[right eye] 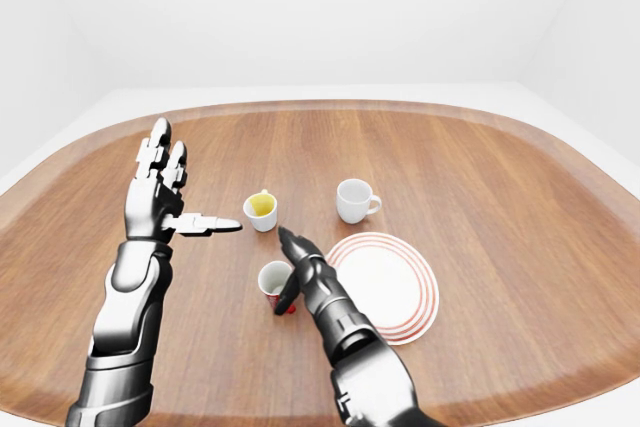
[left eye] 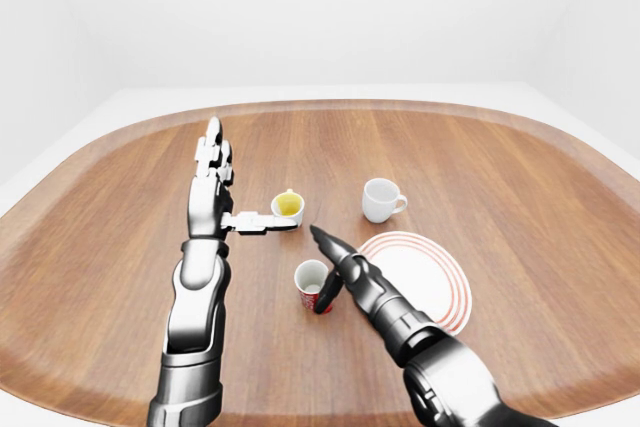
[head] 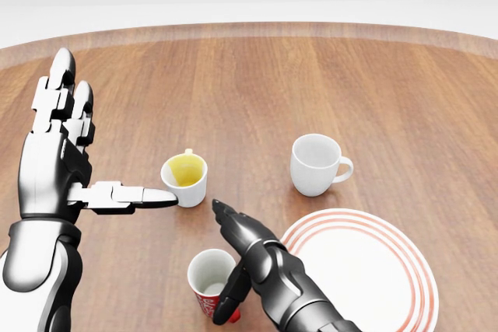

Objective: Pick up the red mug and put it on the plate

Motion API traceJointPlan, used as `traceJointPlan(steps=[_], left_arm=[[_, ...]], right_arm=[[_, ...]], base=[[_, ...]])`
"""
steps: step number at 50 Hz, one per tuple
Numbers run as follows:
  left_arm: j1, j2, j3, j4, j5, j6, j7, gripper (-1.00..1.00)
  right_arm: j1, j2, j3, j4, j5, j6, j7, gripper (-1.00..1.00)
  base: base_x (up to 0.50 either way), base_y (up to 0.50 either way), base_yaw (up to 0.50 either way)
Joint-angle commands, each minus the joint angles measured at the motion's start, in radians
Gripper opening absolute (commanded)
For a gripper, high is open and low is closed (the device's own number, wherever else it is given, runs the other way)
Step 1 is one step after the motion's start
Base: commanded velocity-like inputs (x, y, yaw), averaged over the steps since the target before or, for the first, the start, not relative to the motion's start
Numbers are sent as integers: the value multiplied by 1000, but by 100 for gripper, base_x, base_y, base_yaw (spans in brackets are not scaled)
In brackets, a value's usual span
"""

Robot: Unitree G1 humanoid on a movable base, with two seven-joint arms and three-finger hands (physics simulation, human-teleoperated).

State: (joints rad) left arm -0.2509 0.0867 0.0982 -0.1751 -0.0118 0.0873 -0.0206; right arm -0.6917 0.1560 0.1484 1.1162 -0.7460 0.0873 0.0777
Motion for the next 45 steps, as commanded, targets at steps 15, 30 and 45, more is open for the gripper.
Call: traceJointPlan(steps=[15,30,45], left_arm=[[8,-1,0,-1,-5,0,1,100],[6,1,2,-5,-7,0,0,100],[7,-1,0,5,-5,0,0,100]], right_arm=[[-23,36,7,53,-18,0,-17,100],[-29,47,4,122,-38,-8,-42,100],[-30,51,4,133,-52,-7,-46,86]], base=[[0,0,0],[0,0,0],[0,0,0]])
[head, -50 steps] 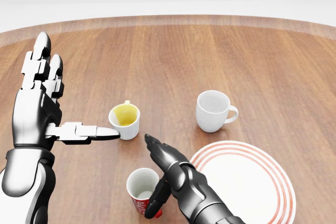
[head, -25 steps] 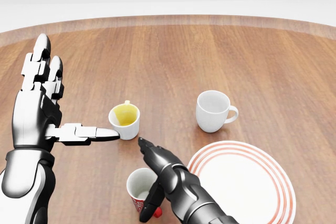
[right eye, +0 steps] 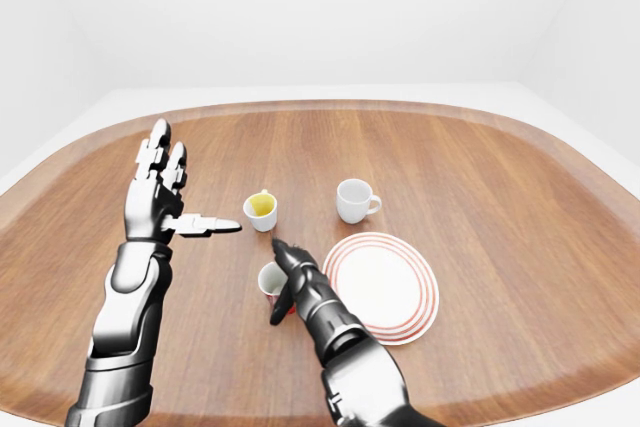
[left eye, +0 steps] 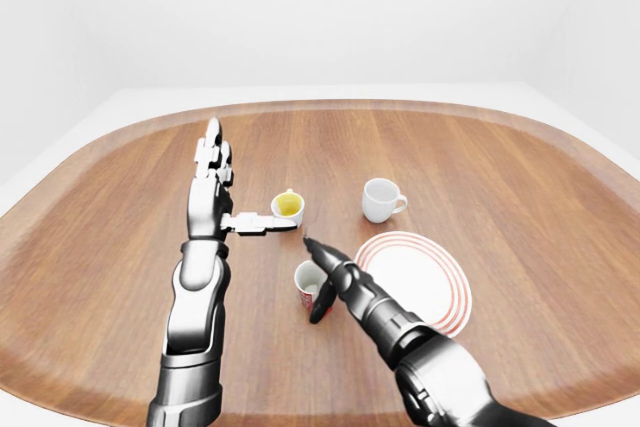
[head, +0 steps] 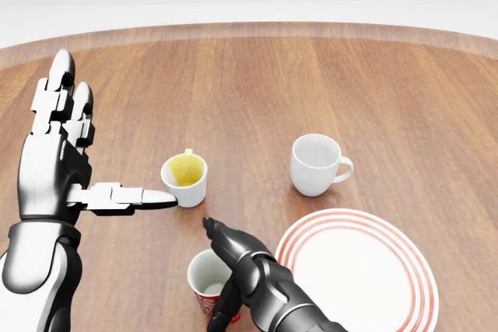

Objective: Pick up the red mug and put it on the plate

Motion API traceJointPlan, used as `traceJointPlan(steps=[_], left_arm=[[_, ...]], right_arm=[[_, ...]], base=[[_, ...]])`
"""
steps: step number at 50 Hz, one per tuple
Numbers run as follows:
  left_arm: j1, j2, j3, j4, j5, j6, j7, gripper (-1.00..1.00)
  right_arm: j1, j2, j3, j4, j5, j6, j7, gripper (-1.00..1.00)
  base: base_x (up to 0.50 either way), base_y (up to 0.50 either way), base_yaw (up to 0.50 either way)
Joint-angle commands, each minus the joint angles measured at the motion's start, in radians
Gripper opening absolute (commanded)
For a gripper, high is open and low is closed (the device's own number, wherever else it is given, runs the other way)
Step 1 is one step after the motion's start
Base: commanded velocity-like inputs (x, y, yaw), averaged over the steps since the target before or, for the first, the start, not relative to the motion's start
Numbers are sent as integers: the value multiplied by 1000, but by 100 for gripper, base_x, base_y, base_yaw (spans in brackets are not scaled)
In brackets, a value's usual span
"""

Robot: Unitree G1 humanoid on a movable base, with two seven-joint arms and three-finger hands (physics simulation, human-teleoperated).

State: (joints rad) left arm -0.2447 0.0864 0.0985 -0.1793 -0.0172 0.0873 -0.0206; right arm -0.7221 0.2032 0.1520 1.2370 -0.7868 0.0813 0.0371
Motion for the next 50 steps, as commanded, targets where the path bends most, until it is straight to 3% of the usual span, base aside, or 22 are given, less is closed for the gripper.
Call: traceJointPlan(steps=[1,2,3,4,28,50], left_arm=[[0,-1,0,13,0,0,0,100],[-1,-1,0,15,1,0,0,100],[-1,-1,0,16,0,0,0,100],[-1,0,0,16,0,0,0,100],[2,1,1,13,0,0,-1,100],[0,0,0,17,2,0,0,100]], right_arm=[[1,4,1,12,-12,-3,-6,32],[1,4,1,12,-13,-4,-7,-45],[1,4,1,12,-13,-5,-8,-84],[2,3,1,13,-14,-5,-8,-100],[6,-10,-1,-14,-20,2,-5,-100],[44,-46,5,-207,-5,6,61,-100]], base=[[0,0,0],[0,0,0],[0,0,0],[0,0,0],[0,0,0],[0,0,0]])
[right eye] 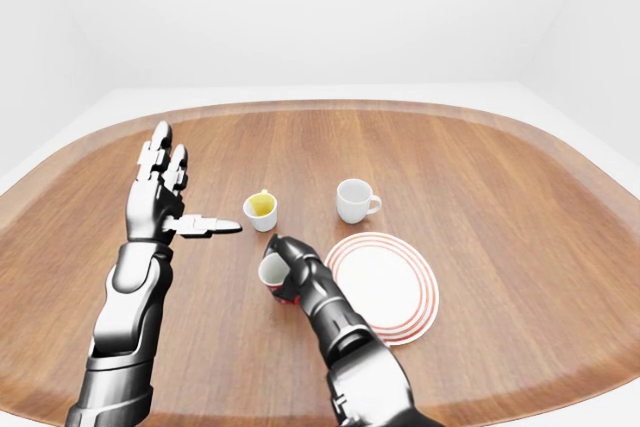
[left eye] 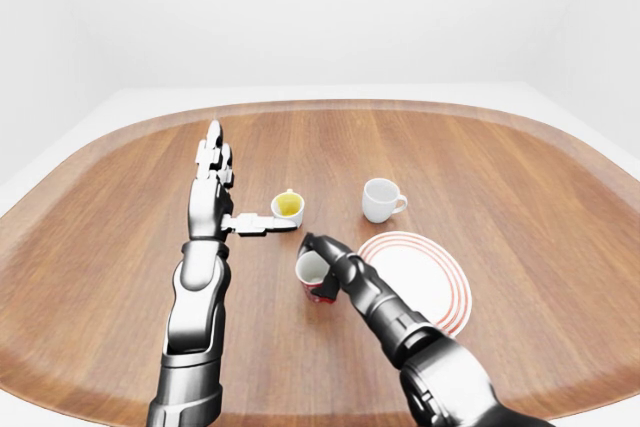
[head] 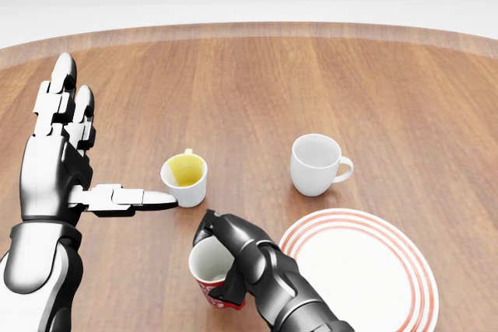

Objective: Pick up the red mug and put it on the plate

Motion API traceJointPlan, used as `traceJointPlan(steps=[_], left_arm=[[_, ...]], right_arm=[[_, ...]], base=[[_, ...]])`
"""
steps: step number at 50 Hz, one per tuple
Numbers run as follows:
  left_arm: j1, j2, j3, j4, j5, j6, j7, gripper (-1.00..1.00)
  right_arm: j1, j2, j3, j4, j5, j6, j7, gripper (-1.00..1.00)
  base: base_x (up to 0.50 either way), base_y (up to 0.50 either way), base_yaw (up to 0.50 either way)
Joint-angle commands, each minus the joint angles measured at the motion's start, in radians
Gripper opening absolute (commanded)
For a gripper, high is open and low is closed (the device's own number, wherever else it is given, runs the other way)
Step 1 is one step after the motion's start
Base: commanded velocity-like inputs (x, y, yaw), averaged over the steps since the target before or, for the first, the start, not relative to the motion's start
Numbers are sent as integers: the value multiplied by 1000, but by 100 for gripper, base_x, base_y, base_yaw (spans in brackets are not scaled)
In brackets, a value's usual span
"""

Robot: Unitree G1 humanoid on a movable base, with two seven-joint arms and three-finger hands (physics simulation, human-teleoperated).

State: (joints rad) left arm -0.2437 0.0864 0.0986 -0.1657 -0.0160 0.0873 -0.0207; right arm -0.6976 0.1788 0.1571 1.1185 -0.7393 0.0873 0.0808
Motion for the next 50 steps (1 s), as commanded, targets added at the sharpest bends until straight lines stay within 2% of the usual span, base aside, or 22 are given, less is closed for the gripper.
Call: traceJointPlan(steps=[1,11,28,50], left_arm=[[-1,0,-1,3,1,0,1,100],[4,-5,-7,-5,7,0,2,100],[10,-9,-11,-9,13,0,1,100],[3,-10,-14,-3,15,0,2,100]], right_arm=[[22,-24,0,-99,-52,0,20,-100],[79,-49,4,-274,-61,0,89,-100],[144,-95,-8,-446,-64,0,157,-100],[210,-164,-39,-514,-56,0,172,-100]], base=[[0,0,0],[0,0,0],[0,0,0],[0,0,0]])
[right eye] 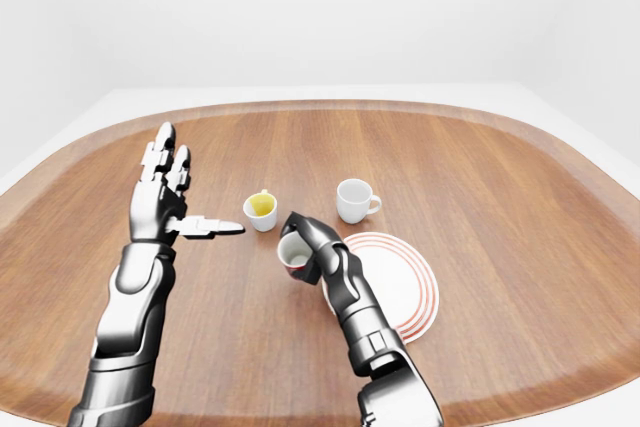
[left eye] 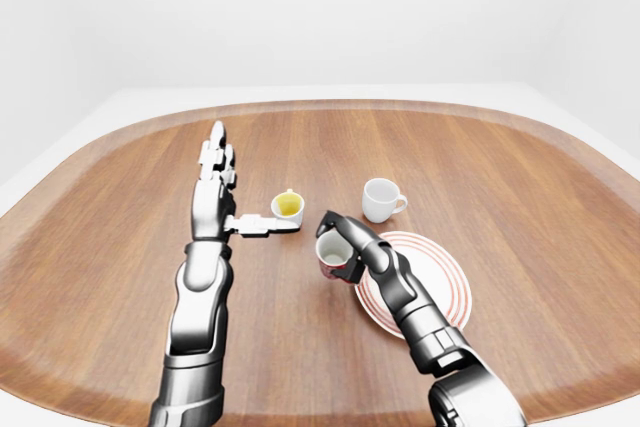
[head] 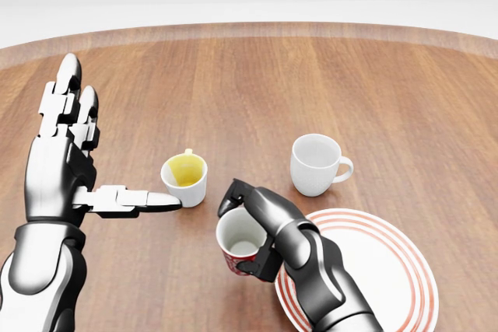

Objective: Pick up the red mug and put it on the plate

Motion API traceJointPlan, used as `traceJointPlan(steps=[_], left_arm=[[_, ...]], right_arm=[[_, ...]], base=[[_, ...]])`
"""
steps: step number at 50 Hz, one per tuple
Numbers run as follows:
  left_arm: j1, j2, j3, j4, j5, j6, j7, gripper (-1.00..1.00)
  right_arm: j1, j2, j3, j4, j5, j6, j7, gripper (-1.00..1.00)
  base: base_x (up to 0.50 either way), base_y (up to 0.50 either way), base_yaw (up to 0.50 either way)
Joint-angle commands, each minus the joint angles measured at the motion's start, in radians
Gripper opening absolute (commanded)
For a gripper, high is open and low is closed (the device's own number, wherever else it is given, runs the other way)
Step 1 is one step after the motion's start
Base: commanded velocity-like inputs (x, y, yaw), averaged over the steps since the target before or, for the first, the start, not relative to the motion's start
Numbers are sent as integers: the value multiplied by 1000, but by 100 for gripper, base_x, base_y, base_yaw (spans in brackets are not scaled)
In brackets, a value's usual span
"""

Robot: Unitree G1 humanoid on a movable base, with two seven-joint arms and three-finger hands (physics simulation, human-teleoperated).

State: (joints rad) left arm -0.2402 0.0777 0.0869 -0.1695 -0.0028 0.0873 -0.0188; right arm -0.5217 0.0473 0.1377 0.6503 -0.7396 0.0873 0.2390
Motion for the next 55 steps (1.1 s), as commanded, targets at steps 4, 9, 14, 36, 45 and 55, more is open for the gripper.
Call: traceJointPlan(steps=[4,9,14,36,45,55], left_arm=[[-1,-3,-5,0,4,0,1,100],[-3,-2,-5,3,7,0,1,100],[-4,-2,-4,-3,7,0,-1,100],[4,-9,-15,2,22,0,-1,100],[6,-11,-18,0,28,0,-1,100],[7,-14,-21,9,32,0,0,100]], right_arm=[[37,-44,-28,-45,-50,0,13,-100],[44,-54,-33,-42,-45,0,8,-100],[51,-65,-39,-40,-38,0,5,-100],[82,-124,-78,-57,0,0,3,-100],[91,-143,-93,-41,19,0,-8,-100],[99,-164,-107,-4,40,0,-28,-100]], base=[[0,0,0],[0,0,0],[0,0,0],[0,0,0],[0,0,0],[0,0,0]])
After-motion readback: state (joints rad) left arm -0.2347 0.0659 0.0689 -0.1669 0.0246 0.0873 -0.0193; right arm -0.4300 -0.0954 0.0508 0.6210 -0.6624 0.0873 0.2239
